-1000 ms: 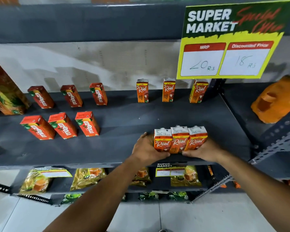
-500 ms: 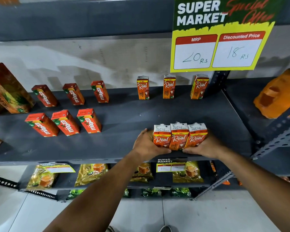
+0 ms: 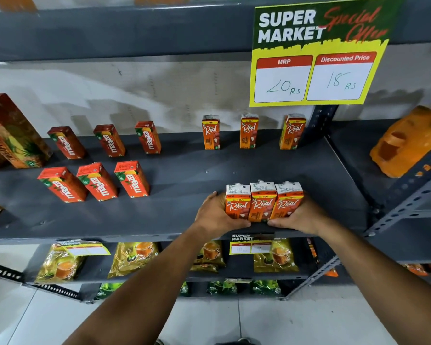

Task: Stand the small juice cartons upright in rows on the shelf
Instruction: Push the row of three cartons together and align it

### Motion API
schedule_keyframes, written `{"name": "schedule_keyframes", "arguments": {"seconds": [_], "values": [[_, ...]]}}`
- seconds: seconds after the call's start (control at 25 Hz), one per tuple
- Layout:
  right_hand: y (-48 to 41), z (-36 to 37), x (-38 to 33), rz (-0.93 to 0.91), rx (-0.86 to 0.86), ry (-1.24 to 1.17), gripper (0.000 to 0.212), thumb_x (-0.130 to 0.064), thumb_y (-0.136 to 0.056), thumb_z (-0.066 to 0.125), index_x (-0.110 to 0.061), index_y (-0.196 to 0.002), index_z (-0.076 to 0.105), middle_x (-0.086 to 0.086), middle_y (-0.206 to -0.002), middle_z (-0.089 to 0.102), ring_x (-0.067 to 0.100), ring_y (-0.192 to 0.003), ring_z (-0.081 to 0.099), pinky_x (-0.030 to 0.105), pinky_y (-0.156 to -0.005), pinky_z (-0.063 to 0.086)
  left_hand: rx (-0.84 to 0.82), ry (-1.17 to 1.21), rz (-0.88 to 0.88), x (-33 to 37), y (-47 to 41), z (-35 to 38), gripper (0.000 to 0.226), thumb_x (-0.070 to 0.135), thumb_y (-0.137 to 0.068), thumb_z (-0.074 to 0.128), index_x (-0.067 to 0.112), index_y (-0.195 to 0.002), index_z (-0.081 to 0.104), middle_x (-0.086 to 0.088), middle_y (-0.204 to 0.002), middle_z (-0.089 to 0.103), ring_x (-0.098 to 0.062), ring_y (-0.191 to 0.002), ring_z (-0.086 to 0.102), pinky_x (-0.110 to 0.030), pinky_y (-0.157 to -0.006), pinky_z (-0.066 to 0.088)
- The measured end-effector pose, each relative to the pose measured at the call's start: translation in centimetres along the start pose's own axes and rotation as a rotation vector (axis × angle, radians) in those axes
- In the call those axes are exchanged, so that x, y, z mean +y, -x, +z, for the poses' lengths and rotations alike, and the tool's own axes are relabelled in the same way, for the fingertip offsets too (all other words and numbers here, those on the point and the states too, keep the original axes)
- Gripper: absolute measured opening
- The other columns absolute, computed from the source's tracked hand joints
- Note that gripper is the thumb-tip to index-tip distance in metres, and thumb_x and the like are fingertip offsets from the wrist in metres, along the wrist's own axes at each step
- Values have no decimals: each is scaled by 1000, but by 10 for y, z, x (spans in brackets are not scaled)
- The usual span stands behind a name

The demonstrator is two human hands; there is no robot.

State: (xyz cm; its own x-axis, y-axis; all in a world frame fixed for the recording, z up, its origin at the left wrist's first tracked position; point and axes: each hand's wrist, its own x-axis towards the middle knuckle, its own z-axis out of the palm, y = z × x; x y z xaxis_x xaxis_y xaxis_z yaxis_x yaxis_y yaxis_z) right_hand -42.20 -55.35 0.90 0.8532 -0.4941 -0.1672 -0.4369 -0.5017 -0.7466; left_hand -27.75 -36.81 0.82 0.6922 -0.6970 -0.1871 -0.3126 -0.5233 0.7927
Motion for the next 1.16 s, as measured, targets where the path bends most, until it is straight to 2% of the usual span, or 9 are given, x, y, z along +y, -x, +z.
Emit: {"name": "schedule_keyframes", "arguments": {"seconds": [0.16, 0.36, 0.44, 0.6, 0.84, 0.92, 1.0, 1.08, 1.16], "values": [[-1, 0, 2, 18, -5, -6, 61, -29, -54, 93, -27, -108, 65, -13, -99, 67, 0, -91, 61, 14, -76, 44, 9, -11, 11, -1, 0, 1, 65, 40, -53, 92, 42, -106, 55, 5, -119, 63, -17, -115, 56, -46, -104, 44], [-8, 1, 6, 51, -14, -31, 74, -33, -47, 94, -26, -114, 64, -6, -109, 70, 10, -102, 64, 35, -96, 51, 3, -3, -2, -8, -5, 4, 72, 46, -48, 91, 42, -110, 57, 5, -121, 62, -18, -117, 56, -47, -104, 44], [-8, 1, 6, 57, -28, -17, 82, -42, -42, 94, -27, -116, 62, -5, -113, 68, 11, -105, 63, 39, -98, 50, -1, 4, -10, -11, -6, 5, 73, 48, -46, 90, 44, -110, 55, 6, -122, 63, -19, -119, 55, -48, -104, 44], [-13, 3, 21, 89, -18, 45, 111, -77, -21, 81, -33, -121, 57, -4, -123, 62, 15, -114, 58, 43, -100, 49, -6, 2, 2, -12, -8, 4, 69, 44, -49, 91, 45, -106, 53, 6, -121, 63, -19, -119, 55, -47, -104, 44], [-10, 2, 20, 86, -20, 63, 110, -82, -21, 75, -33, -119, 58, -3, -122, 62, 16, -114, 58, 41, -100, 49, -16, -53, 55, -15, -9, 4, 87, 49, -47, 90, 35, -121, 48, 7, -120, 61, -17, -115, 56, -47, -100, 47], [2, -1, 5, 52, -7, 85, 114, -71, -30, 82, -35, -132, 47, 0, -132, 57, 19, -122, 54, 41, -104, 45, -22, -55, 85, -13, -6, 2, 94, 46, -47, 91, 37, -126, 42, 7, -123, 58, -17, -117, 54, -47, -100, 47], [13, -6, -5, 10, 4, 71, 126, -45, -46, 92, -37, -148, 18, 1, -143, 46, 20, -132, 44, 42, -110, 38, -42, 13, 125, -13, -3, -2, 101, 38, -49, 93, 38, -132, 34, 7, -127, 56, -15, -120, 52, -47, -101, 47], [25, -12, -1, 18, 30, 35, 136, -30, -55, 92, -35, -150, -4, -3, -149, 35, 19, -139, 33, 40, -113, 31, -72, 84, 167, -18, 3, -10, 112, 35, -49, 92, 38, -139, 26, 8, -132, 52, -13, -123, 50, -46, -104, 45], [45, -14, 9, 35, 155, 7, 128, -23, -60, 90, -37, -150, 0, -9, -146, 30, 13, -138, 26, 41, -112, 29, -52, 62, 203, -31, 17, -20, 118, 45, -48, 90, 37, -144, 21, 7, -142, 45, -12, -130, 44, -44, -109, 41]]}}
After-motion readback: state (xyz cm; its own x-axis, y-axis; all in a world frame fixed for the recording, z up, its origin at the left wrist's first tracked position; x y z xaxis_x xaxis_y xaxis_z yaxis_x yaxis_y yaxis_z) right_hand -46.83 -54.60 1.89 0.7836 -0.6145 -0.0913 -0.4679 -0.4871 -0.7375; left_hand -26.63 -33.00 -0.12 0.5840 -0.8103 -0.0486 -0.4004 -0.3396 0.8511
